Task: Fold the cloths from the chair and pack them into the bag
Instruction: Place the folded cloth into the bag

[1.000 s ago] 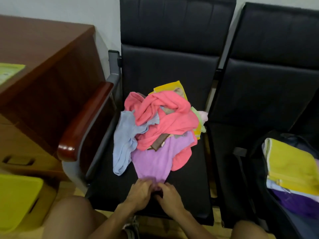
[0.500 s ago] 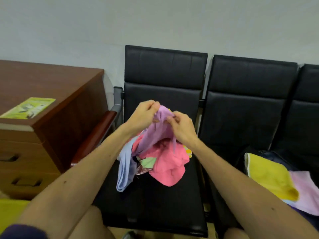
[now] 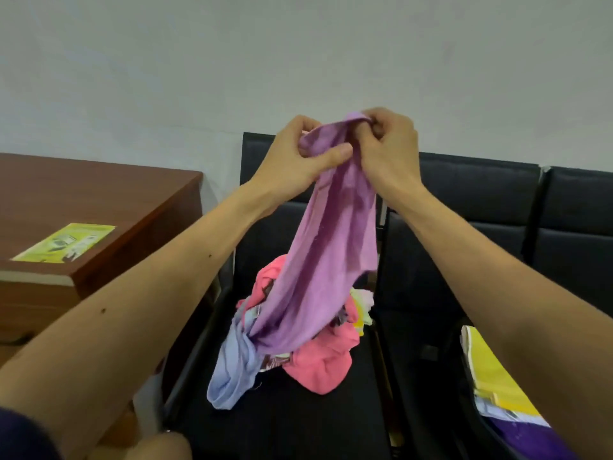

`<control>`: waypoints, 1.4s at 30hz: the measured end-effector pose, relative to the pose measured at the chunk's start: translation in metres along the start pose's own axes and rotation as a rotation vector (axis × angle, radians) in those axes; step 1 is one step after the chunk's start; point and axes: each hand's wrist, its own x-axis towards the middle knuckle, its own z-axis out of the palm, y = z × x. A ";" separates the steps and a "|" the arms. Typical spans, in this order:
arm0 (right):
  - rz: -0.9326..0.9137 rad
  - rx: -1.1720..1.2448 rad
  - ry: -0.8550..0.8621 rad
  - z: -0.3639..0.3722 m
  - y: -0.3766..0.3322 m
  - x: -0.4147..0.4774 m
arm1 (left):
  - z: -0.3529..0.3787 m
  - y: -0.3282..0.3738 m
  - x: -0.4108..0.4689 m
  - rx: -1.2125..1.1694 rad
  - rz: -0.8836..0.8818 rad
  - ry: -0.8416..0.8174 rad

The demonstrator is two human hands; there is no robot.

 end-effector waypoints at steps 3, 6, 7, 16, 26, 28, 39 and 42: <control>-0.123 0.040 0.091 -0.014 -0.028 0.007 | 0.003 0.004 -0.008 0.142 0.063 0.009; -0.238 0.099 0.137 -0.028 -0.056 0.012 | 0.007 0.015 -0.012 0.137 0.103 0.000; -0.277 0.111 0.151 -0.032 -0.064 0.011 | 0.010 0.021 -0.012 0.136 0.120 0.002; -0.237 0.175 0.176 -0.065 -0.076 -0.026 | 0.020 0.100 -0.024 -0.171 0.114 -0.004; 0.512 0.628 -0.508 -0.085 -0.035 -0.114 | 0.040 0.080 -0.076 -0.413 -0.210 -0.173; 0.516 0.621 -0.397 -0.088 -0.031 -0.119 | 0.040 0.067 -0.088 -0.363 -0.233 -0.132; 0.176 -0.018 -0.339 -0.092 -0.032 -0.126 | 0.047 0.026 -0.141 0.137 0.149 -0.079; 0.107 -0.090 -0.456 -0.091 -0.020 -0.133 | 0.036 0.014 -0.140 0.144 0.094 -0.095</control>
